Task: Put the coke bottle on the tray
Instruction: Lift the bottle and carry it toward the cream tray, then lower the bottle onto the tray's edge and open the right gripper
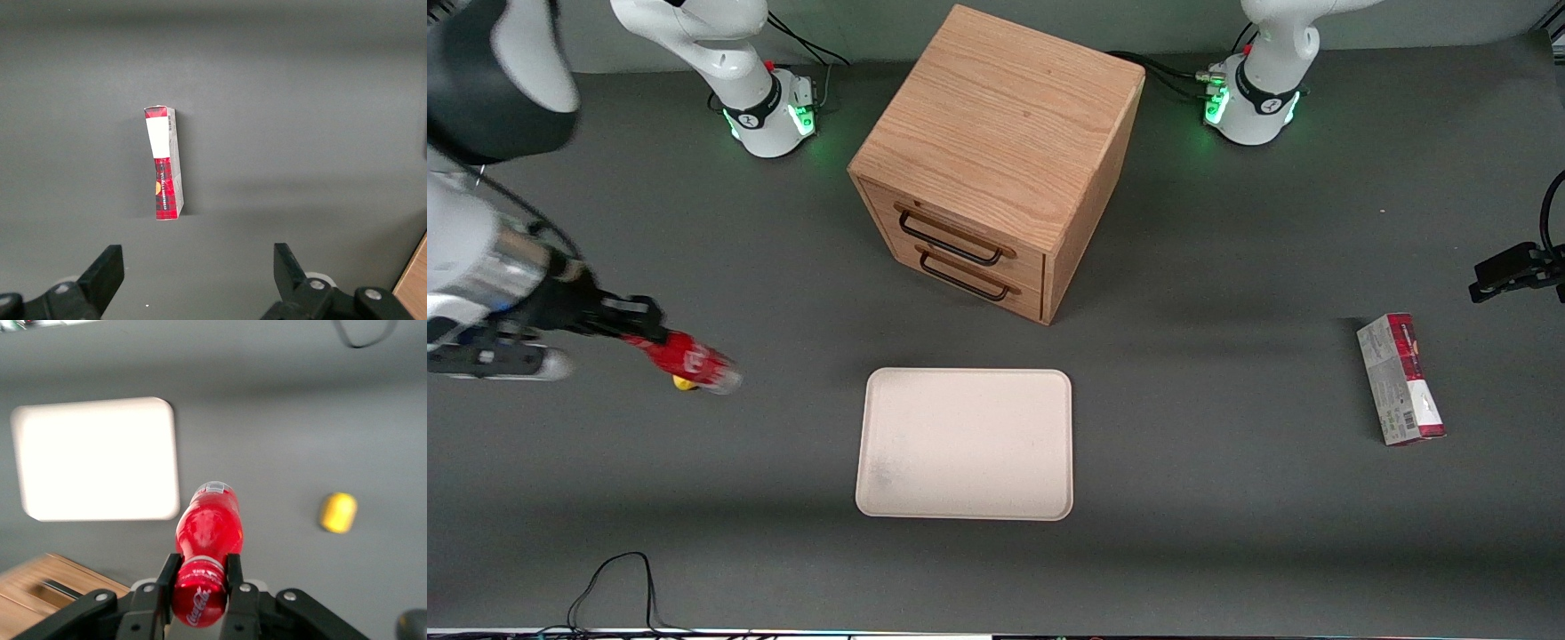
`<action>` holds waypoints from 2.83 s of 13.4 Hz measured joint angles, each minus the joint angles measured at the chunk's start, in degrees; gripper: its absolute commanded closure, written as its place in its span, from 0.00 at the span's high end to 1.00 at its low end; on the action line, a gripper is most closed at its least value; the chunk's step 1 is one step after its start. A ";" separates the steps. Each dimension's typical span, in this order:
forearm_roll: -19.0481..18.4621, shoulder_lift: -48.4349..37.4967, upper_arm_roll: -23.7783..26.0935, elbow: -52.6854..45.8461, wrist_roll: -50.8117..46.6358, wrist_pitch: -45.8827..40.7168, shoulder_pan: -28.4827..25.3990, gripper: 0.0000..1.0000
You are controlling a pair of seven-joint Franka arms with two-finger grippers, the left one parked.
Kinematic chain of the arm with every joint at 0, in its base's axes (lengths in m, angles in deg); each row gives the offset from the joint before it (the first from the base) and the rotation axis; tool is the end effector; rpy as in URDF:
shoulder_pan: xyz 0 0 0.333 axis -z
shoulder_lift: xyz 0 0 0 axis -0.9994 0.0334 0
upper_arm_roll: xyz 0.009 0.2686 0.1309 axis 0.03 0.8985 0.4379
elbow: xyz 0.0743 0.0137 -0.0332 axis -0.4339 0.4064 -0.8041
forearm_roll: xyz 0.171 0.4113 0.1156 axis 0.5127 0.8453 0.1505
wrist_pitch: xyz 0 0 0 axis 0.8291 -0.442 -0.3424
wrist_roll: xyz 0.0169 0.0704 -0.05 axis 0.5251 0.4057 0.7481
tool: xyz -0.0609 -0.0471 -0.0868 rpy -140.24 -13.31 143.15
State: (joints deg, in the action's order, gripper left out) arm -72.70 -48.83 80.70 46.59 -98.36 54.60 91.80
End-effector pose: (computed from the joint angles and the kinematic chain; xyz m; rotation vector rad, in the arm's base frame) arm 0.6933 0.1466 0.5436 -3.0078 0.1712 -0.0604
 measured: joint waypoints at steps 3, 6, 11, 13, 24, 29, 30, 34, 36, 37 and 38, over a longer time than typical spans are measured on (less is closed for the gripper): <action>-5.24 7.19 7.86 0.13 -9.02 9.35 -0.22 0.00; -8.20 13.92 9.29 0.07 -10.45 16.39 -0.52 0.00; -12.78 20.82 9.41 0.00 -10.74 23.49 -2.63 0.00; -14.84 23.15 9.41 -0.01 -10.88 25.49 -3.36 0.00; -20.25 26.81 9.68 -0.10 -14.85 29.91 -3.47 1.00; -20.92 25.38 9.63 -1.89 -14.59 29.32 -2.65 1.00; -21.10 24.25 9.59 -2.15 -13.05 27.16 -2.11 1.00; -18.93 16.65 5.48 -0.60 -0.48 15.05 -1.48 1.00; -13.07 10.97 -0.70 3.72 8.08 14.12 -2.21 1.00; -10.15 7.69 -4.03 6.47 11.09 13.69 -2.77 1.00; -7.84 4.29 -6.96 9.32 12.94 12.90 -3.27 1.00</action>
State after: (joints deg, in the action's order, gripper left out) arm -80.54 -44.53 73.74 55.91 -85.42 67.50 88.53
